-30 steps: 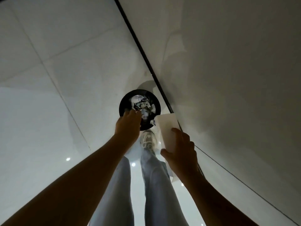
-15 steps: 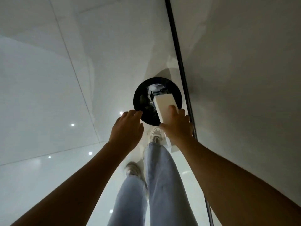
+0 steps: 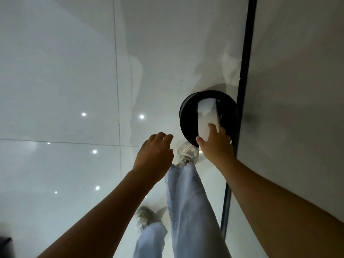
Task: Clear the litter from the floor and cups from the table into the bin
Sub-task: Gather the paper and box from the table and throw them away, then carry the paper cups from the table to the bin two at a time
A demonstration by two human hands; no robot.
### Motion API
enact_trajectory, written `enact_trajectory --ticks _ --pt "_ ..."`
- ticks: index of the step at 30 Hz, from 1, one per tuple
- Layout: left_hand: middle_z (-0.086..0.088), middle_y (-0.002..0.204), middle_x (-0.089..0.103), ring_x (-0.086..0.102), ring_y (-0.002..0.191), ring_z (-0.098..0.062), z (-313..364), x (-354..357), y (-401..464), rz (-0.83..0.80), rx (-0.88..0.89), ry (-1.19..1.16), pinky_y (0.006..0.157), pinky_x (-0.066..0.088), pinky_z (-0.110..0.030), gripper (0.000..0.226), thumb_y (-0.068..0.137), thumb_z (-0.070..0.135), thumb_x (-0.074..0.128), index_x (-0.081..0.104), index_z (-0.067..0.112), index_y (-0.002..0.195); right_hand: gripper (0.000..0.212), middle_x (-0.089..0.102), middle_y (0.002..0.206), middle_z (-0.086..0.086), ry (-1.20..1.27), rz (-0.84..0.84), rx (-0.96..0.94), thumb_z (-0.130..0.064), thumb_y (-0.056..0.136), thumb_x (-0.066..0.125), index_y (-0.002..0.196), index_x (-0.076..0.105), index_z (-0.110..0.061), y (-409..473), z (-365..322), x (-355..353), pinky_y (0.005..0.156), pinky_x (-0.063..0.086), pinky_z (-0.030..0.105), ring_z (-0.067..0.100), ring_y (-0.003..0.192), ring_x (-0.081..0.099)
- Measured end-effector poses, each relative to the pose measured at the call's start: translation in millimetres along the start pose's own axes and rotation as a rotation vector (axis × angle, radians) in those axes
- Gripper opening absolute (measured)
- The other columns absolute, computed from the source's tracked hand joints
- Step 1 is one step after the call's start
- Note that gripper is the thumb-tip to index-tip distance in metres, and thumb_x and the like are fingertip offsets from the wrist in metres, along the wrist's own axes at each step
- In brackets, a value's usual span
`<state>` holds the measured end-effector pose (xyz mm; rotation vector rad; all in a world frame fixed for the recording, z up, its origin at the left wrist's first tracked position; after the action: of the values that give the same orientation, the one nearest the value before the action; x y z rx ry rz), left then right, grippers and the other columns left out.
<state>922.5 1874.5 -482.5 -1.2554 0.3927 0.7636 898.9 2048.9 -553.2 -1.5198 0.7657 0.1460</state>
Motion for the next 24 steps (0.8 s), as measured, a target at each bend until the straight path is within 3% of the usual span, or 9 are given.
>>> enact_trajectory --ticks 7,13,19,24 --pt "0.001 0.141 0.044 0.042 0.128 -0.017 -28 -42 -78 0.056 -0.114 -0.064 0.104 0.038 -0.028 0.045 0.099 0.026 0.042 0.036 0.019 0.143 0.055 0.041 0.14 0.013 -0.145 0.084 -0.174 -0.032 0.095 0.051 0.145 0.031 -0.019 -88 -54 -40 0.095 0.045 0.043 0.037 0.122 0.046" --pt "0.001 0.14 0.045 0.042 0.128 -0.018 -66 -74 -181 0.165 -0.156 -0.028 0.106 0.032 -0.028 0.044 0.099 0.027 0.04 0.036 0.019 0.142 0.053 0.039 0.141 0.009 -0.368 0.122 -0.451 -0.033 0.095 0.047 0.144 0.03 -0.02 -200 -140 -42 0.097 0.039 0.04 0.032 0.122 0.043" --pt "-0.002 0.136 0.049 0.045 0.125 -0.021 -127 -68 -312 0.255 -0.269 -0.049 0.105 0.033 -0.029 0.043 0.099 0.027 0.04 0.038 0.017 0.141 0.051 0.039 0.143 0.006 -0.522 0.14 -0.715 -0.03 0.095 0.048 0.143 0.032 -0.021 -336 -206 24 0.102 0.035 0.04 0.031 0.125 0.04" --pt "0.0 0.128 0.054 0.048 0.118 -0.02 -191 -39 -433 0.304 -0.365 -0.063 0.102 0.034 -0.028 0.037 0.098 0.026 0.04 0.045 0.017 0.133 0.05 0.04 0.142 0.006 -0.623 0.133 -0.802 -0.031 0.095 0.048 0.142 0.031 -0.023 -437 -244 109 0.101 0.036 0.039 0.03 0.123 0.041"
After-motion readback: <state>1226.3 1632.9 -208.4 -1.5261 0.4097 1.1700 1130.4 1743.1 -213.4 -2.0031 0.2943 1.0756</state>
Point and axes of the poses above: each hand's wrist, its own y-axis towards the middle knuckle, its own x-axis out of the palm, z = x × y, the point moved 3 cm from there along y, towards the middle knuckle
